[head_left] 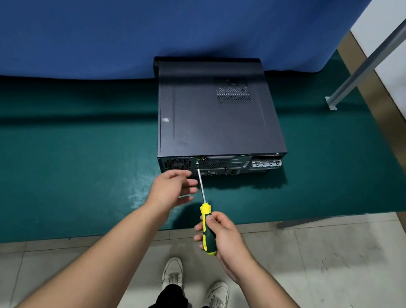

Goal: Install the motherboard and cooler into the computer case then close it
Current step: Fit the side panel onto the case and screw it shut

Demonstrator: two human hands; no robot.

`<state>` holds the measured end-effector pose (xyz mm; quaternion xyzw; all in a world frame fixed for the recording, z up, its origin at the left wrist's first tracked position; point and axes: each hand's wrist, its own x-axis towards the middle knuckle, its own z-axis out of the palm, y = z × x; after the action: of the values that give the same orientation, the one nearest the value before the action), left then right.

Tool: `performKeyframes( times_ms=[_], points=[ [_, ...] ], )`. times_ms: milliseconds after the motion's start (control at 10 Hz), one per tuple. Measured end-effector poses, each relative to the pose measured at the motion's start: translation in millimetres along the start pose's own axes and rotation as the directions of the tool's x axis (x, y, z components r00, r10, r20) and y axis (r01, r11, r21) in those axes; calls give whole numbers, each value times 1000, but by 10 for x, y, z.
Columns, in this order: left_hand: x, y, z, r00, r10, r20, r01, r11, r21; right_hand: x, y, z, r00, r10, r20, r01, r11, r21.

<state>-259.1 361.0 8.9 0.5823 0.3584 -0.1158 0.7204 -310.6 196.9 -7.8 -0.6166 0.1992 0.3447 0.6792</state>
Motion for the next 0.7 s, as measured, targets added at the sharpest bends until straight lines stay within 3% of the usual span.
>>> performKeyframes(
  times_ms=[100,200,300,400,700],
  points=[
    [25,-9,-122,905,425,-22,-365,802,473,14,-22,27,1000,15,-25,-14,998,60],
    [220,99,-256,718,595,362,-555,175,813,20,-81,53,998,46,-49,-42,996,81],
    [344,161,-293,772,443,455,-499,-20,866,22,-121,84,997,56,-44,-53,995,85],
    [395,74,-332,805,363,470,-449,-145,881,42,-154,125,997,64,-47,-60,994,90],
    [454,49,-352,806,356,474,-447,-160,880,154,-96,168,996,72,-59,-63,988,143]
  ],
)
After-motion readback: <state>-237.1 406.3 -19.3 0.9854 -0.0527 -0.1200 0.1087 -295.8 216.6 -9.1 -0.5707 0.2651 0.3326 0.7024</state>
